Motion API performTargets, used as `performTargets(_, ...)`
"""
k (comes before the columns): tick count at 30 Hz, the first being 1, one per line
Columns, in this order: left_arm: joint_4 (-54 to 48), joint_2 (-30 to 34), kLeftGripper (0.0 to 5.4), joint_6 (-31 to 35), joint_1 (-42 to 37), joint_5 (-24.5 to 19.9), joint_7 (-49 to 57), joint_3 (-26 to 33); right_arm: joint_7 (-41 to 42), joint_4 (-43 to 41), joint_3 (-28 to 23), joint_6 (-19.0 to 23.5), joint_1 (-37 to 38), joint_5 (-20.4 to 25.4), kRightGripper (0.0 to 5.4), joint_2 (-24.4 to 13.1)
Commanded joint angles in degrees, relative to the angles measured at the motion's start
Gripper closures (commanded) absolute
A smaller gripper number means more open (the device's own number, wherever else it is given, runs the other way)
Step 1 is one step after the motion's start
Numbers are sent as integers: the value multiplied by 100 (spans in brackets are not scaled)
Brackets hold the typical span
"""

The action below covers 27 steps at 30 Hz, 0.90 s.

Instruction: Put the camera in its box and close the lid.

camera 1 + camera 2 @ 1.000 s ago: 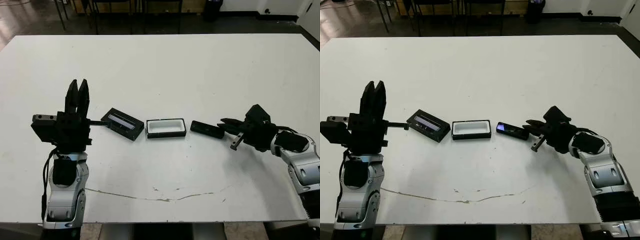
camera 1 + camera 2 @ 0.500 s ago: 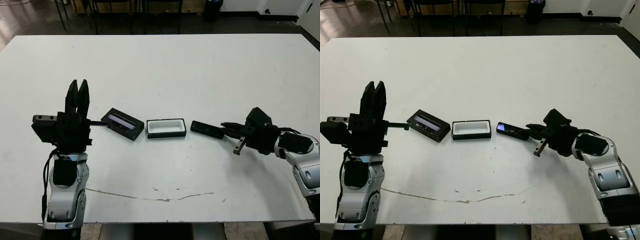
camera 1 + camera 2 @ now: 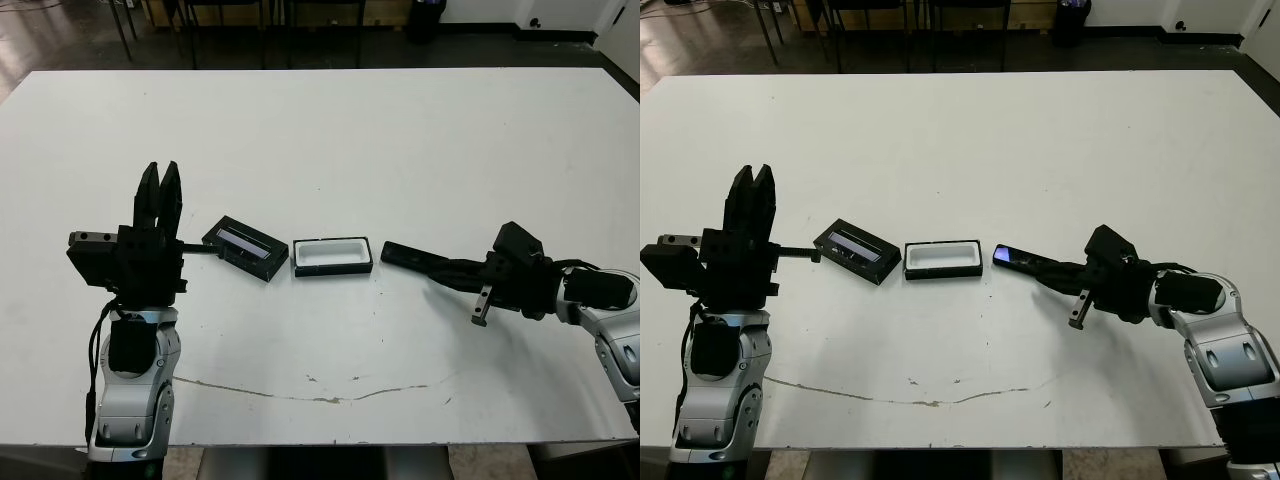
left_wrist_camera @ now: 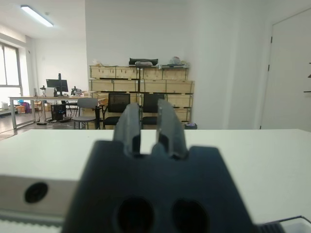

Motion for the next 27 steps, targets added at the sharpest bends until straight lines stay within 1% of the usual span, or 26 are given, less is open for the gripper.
performTargets(1,100,-20,538,50,49,-4,19,27,63,-18,-15,164,22,67,540,-131)
performTargets(4,88,-8,538,52,66,15,20,28,138,12,-197,222,-63,311,540,-135)
performTargets(6,82,-8,538,52,77,16,15,21,234,31,-437,428,-212,661,540,-145)
performTargets(8,82,-15,538,48,82,9,7,8,301,112,-722,539,-393,1039,540,-108)
performTargets(10,75,-33,538,57,86,4,13,-8,181,132,-979,637,-533,1289,540,-52)
performTargets(12,65,-46,538,77,89,44,41,-22,-226,163,-1228,549,-643,1343,540,117)
performTargets(14,62,-57,538,91,95,73,65,-28,-862,136,-1354,395,-682,1130,540,309)
performTargets(15,73,-52,538,81,96,40,38,-29,-1134,166,-1357,222,-683,966,540,395)
performTargets(18,72,-49,538,73,111,38,35,-30,-1762,435,-1164,-315,-684,374,540,578)
performTargets(22,41,-43,538,63,146,66,58,-16,-1925,1006,-848,-704,-773,-7,540,712)
performTargets(27,33,-14,538,53,163,20,16,6,-1841,1677,-237,-881,-940,-627,540,675)
